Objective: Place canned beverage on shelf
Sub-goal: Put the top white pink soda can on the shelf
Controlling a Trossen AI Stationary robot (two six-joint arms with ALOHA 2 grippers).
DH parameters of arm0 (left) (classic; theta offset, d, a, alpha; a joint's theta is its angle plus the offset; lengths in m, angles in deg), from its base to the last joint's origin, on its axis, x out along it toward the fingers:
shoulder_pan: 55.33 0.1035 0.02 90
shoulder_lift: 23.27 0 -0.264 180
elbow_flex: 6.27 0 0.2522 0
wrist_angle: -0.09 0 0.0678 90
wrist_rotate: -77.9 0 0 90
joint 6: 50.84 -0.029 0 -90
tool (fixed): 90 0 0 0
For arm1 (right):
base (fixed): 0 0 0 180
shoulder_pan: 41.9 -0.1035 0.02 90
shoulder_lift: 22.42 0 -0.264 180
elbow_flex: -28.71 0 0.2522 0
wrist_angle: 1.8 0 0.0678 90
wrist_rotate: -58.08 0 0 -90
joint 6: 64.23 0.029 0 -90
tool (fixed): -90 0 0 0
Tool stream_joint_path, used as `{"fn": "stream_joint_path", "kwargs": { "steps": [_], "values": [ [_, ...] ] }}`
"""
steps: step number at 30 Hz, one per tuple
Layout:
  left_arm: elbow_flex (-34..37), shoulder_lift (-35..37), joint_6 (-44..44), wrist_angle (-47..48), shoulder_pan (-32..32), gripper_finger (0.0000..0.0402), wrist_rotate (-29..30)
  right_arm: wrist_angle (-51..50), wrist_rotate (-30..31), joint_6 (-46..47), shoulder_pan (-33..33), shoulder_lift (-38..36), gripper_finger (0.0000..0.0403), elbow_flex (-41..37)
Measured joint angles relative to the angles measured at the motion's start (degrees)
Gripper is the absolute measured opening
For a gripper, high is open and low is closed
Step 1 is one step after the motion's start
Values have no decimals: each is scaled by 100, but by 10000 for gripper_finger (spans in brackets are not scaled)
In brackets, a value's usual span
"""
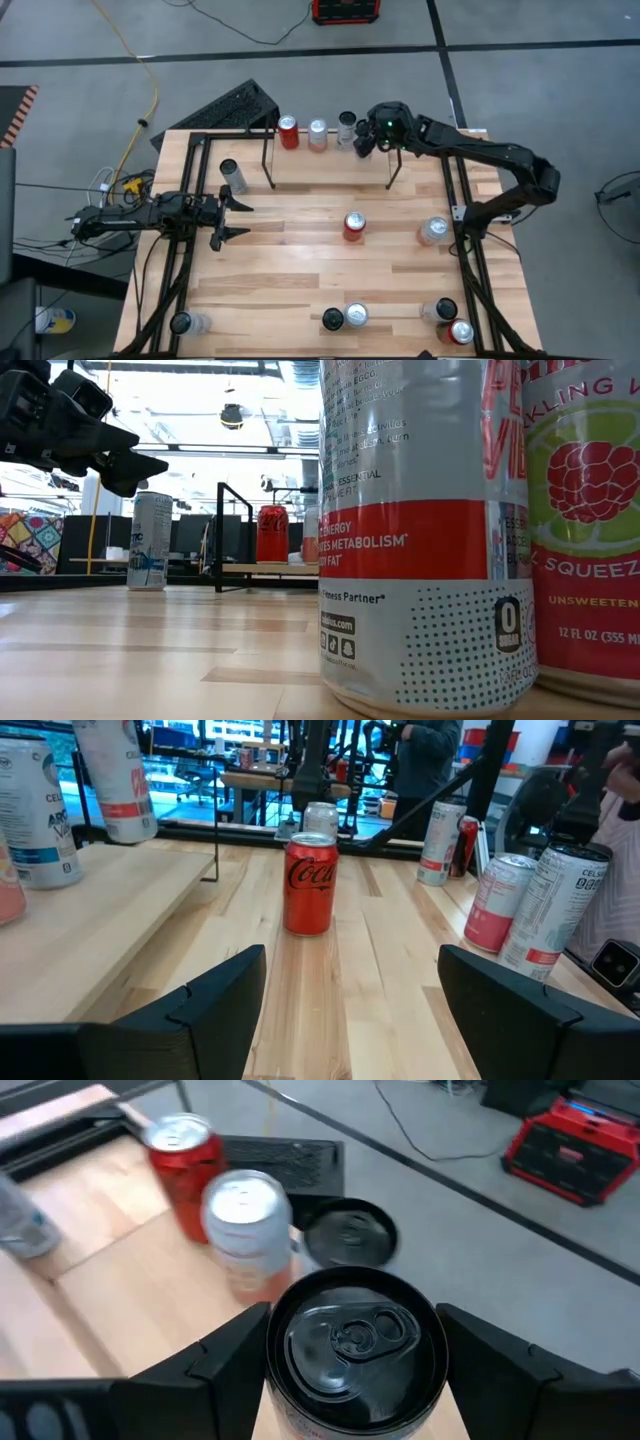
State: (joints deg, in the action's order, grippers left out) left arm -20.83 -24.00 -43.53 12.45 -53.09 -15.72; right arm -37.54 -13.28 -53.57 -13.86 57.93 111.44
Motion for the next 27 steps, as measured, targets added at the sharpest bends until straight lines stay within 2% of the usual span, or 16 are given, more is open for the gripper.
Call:
{"fn": "stream_joint_path", "kwargs": {
  "steps": [12, 19, 27],
  "values": [
    [0, 0, 0, 1, 0, 282, 0, 236, 143, -60, 471, 245, 279, -19],
    [0, -2, 0, 1, -1, 282, 0, 1224, 208, -66, 762, 47, 279, -853],
    [0, 0, 0, 1, 0, 282, 0, 1451, 52, -167, 929, 54, 279, -953]
  ]
}}
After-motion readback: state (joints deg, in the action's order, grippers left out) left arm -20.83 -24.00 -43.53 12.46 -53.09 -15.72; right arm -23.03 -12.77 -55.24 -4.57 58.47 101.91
